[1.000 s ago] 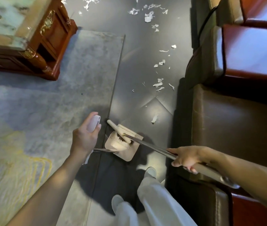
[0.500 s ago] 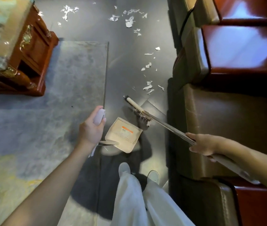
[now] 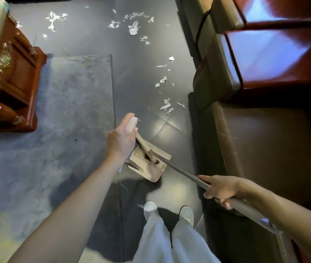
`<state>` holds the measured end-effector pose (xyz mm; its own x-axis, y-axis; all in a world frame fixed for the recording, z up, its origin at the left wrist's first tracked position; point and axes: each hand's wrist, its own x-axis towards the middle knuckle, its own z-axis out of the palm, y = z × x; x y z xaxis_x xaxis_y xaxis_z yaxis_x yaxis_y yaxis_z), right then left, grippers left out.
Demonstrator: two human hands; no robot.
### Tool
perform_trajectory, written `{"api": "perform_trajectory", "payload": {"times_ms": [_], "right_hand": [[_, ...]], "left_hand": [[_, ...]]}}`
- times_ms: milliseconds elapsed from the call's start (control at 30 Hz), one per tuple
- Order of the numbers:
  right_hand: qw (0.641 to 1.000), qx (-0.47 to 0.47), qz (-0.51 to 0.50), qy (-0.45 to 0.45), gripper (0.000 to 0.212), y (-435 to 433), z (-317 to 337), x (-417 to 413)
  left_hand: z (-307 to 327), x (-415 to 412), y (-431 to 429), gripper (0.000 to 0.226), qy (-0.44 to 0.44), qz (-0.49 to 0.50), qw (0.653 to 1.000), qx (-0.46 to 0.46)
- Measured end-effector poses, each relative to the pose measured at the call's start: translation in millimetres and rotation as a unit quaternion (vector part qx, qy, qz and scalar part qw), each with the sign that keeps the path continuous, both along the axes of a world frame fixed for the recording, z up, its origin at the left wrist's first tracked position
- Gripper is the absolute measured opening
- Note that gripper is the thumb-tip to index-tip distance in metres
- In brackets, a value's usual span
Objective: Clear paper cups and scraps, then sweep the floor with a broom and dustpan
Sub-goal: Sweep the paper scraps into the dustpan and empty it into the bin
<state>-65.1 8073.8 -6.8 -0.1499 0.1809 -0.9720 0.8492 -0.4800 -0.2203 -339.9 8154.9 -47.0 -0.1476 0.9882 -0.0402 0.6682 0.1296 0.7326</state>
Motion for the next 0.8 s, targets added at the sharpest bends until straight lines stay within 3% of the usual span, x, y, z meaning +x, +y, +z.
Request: {"api": "perform_trajectory", "payload": {"times_ms": [100, 300, 467, 600, 667, 800], "right_hand": [[1.000, 0.015, 0.017, -0.021, 0.076, 12, 15, 4], [0.992, 0.085, 0.070, -0.068, 0.077, 79, 20, -4], [0.986, 0.132, 0.077, -0.071, 0.076, 174, -5, -21], [0.973, 0.158, 0.144, -0.085, 0.078, 240, -37, -35], [0.970, 0.146, 0.175, -0.081, 0.075, 257, -46, -36], [0.987, 0.029, 0.159, -0.024, 0.065, 267, -44, -14]], "left_hand": [[0, -9, 0, 0.036, -0.005, 0.003, 1.000, 0.007], [4, -25, 22, 0.037, -0.025, 0.101, 0.994, -0.018], [7, -33, 60, 0.040, -0.042, 0.170, 0.985, -0.014], [4, -18, 89, 0.039, -0.046, 0.205, 0.978, 0.000], [3, -9, 106, 0.037, -0.038, 0.203, 0.978, 0.000], [7, -9, 136, 0.034, -0.015, 0.192, 0.981, -0.019]]}}
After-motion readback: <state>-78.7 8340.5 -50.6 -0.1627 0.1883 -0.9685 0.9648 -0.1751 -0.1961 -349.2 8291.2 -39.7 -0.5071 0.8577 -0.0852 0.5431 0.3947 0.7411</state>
